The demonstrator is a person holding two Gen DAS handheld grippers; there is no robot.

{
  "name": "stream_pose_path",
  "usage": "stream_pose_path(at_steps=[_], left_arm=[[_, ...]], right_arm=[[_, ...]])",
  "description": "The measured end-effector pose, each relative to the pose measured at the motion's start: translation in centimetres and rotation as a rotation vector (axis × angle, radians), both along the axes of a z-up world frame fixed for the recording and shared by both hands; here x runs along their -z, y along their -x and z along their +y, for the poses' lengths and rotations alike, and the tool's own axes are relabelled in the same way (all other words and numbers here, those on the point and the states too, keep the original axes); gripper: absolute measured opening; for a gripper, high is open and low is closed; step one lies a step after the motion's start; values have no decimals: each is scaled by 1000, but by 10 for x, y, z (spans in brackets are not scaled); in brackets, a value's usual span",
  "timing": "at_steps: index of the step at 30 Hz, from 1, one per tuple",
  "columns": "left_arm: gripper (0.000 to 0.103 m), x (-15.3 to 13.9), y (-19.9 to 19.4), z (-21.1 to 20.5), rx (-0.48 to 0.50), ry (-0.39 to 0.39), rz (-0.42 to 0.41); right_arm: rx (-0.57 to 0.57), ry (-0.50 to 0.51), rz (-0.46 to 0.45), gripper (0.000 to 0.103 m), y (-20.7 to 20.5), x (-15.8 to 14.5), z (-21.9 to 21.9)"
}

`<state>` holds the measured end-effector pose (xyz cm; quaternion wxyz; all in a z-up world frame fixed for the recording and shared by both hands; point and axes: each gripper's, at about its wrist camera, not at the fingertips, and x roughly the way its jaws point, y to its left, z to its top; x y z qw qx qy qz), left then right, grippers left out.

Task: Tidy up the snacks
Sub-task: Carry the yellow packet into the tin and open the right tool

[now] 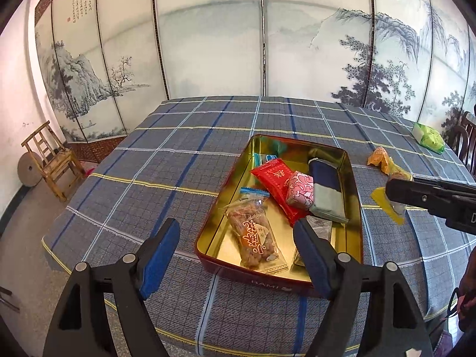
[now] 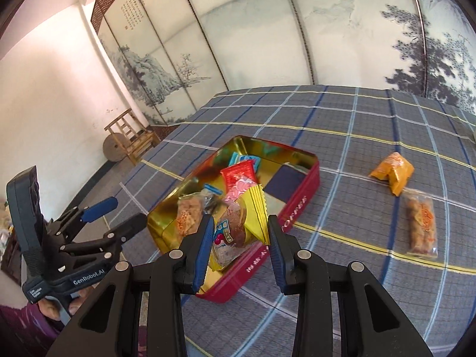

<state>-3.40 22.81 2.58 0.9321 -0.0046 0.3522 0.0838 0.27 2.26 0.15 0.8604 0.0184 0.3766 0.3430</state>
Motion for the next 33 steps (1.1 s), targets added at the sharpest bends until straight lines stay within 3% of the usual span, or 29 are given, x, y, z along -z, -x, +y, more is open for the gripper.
stream_pose_path(at_steps=[9, 33], left_arm=[[77, 11, -3, 14, -21, 23, 25], [81, 33, -9, 50, -72, 3, 65]], right_arm=[[-79, 39, 27, 37, 1, 10, 49], [-149, 84, 104, 37, -22, 39, 117]])
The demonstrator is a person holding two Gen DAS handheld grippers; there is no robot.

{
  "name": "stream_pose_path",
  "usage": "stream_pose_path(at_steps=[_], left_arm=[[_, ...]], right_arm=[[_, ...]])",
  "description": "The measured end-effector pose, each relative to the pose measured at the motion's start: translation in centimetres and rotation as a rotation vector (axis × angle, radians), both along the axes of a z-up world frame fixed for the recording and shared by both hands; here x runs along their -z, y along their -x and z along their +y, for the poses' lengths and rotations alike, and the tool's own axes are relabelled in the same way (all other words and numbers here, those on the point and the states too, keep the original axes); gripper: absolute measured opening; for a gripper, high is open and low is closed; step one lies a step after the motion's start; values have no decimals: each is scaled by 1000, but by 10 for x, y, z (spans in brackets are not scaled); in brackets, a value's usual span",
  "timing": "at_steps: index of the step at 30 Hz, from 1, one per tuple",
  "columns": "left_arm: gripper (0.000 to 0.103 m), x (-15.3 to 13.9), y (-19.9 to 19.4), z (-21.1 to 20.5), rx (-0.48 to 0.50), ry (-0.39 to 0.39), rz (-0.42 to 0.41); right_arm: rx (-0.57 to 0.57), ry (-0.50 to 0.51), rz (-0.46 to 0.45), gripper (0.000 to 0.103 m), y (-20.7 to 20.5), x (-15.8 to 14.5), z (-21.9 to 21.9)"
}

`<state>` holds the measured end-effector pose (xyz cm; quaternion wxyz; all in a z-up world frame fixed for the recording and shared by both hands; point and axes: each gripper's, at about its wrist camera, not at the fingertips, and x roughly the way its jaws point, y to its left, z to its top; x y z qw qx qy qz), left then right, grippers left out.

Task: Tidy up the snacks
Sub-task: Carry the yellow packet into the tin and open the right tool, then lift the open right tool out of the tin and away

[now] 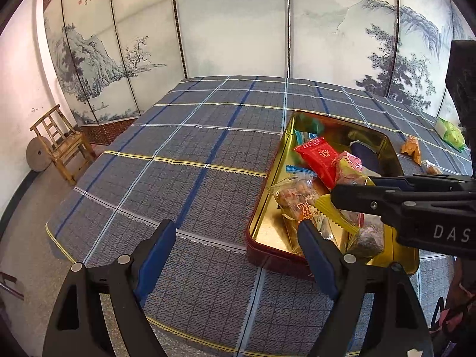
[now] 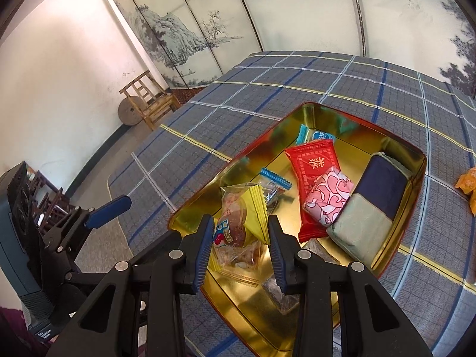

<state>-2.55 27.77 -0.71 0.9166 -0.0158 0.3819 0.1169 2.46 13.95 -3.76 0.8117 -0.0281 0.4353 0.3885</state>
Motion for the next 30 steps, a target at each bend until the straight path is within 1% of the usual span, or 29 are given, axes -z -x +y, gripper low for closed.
stream_pose_path(at_steps=[6, 16, 30], left_arm=[[84, 2, 1, 13, -30, 10, -1], [85, 6, 2, 24, -45, 31, 8], [85, 8, 1, 27, -47, 34, 15]], right_arm=[[-3, 18, 8, 38, -1, 5, 7], [-2, 41, 19, 38, -5, 13, 13], [13, 91, -7, 40, -6, 23, 14]])
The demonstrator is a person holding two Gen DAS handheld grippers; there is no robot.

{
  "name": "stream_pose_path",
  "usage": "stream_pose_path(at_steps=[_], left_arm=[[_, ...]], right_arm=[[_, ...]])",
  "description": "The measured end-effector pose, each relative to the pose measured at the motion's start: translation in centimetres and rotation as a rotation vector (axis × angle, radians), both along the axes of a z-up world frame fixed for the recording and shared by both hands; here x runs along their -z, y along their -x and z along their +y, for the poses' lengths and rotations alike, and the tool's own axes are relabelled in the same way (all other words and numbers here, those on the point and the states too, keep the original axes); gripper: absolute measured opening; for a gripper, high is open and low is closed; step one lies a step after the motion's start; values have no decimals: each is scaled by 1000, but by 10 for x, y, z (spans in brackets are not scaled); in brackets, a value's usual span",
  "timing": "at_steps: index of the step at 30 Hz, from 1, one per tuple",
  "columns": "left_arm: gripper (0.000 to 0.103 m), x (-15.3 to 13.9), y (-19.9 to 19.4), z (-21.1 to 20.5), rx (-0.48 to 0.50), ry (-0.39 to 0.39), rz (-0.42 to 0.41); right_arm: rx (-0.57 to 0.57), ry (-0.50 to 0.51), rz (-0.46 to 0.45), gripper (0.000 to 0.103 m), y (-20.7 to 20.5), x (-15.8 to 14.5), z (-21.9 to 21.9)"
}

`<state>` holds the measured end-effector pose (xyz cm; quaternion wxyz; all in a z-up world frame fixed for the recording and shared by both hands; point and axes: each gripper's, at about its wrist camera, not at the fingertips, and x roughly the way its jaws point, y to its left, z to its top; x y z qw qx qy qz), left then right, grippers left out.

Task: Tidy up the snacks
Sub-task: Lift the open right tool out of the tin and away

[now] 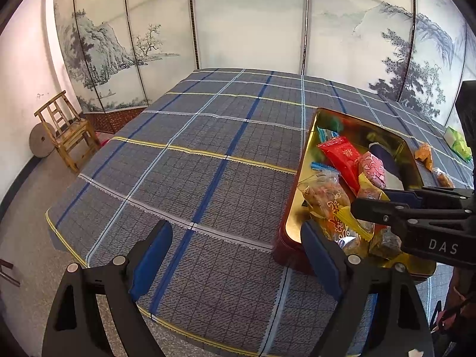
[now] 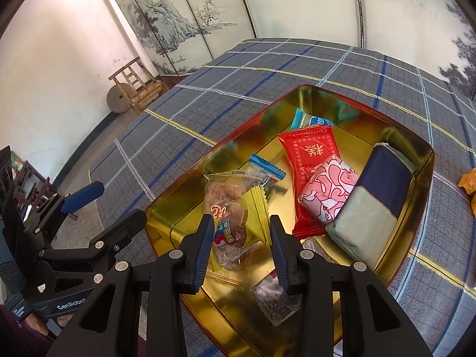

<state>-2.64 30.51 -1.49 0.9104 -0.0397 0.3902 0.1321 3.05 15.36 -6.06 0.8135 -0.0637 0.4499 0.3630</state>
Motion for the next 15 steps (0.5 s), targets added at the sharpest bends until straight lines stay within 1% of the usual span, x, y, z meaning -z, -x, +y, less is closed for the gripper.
stream_pose_path(at_steps=[6, 8, 12, 15], left_arm=[[85, 3, -1, -4, 4, -4, 5], [85, 3, -2, -4, 5, -4, 5], [85, 5, -2, -6, 5, -8, 8], [86, 5, -2, -8, 4, -11, 10]], right_arm=[[9, 20, -29, 41, 0, -1, -1], [14, 10, -31, 44, -1, -2, -3], [37, -24, -40, 55, -3, -7, -11], [52, -53, -48, 57, -3, -12, -17]])
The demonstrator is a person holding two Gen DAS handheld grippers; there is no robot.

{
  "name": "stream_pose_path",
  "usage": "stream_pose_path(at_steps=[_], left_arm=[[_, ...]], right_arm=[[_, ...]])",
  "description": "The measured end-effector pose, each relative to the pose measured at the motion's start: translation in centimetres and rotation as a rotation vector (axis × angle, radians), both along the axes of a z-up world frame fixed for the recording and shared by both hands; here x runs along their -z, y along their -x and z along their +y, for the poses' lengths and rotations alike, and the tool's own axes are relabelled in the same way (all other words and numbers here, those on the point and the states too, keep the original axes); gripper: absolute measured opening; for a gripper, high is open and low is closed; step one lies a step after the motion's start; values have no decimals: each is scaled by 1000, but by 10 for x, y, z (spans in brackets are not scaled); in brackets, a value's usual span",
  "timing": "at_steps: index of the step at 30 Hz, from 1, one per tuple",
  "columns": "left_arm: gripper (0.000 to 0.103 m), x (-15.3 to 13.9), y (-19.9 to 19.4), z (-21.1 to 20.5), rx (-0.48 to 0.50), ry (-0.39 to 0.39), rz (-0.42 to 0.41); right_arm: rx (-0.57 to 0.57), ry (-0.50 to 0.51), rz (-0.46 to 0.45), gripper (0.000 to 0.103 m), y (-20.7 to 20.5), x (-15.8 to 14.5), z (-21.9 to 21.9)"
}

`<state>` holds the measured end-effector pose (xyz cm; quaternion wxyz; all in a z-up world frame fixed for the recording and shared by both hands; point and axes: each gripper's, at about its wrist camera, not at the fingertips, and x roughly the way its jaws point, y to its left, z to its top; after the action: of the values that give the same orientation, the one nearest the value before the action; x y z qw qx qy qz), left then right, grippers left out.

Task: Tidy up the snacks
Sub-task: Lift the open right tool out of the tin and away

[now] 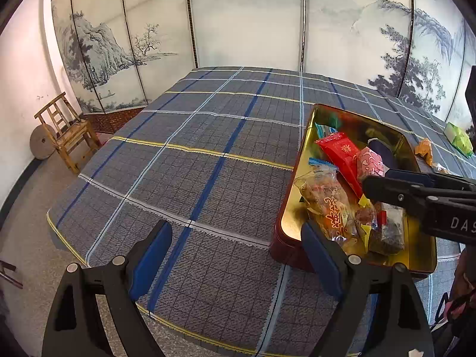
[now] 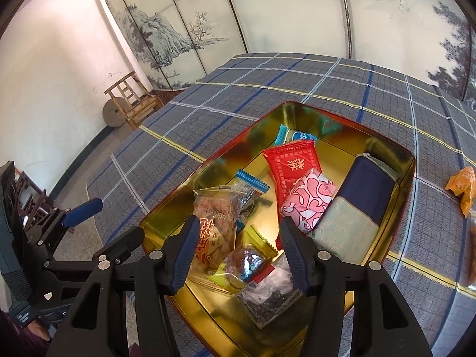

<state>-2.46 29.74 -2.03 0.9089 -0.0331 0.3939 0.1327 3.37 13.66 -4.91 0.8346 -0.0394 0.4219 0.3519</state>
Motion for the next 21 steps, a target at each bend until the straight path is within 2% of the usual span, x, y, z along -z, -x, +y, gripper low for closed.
stream_pose_path(at_steps=[6, 11, 21], left_arm=[[86, -4, 2, -6, 2, -18, 0], [86, -12, 5, -13, 7, -37, -6], [90, -32, 3, -49, 62, -112, -27]], right_arm=[[14, -63, -20, 58, 8, -8, -21], [54, -91, -52, 61, 18, -14, -56], [277, -108, -75, 68, 16, -11, -173]])
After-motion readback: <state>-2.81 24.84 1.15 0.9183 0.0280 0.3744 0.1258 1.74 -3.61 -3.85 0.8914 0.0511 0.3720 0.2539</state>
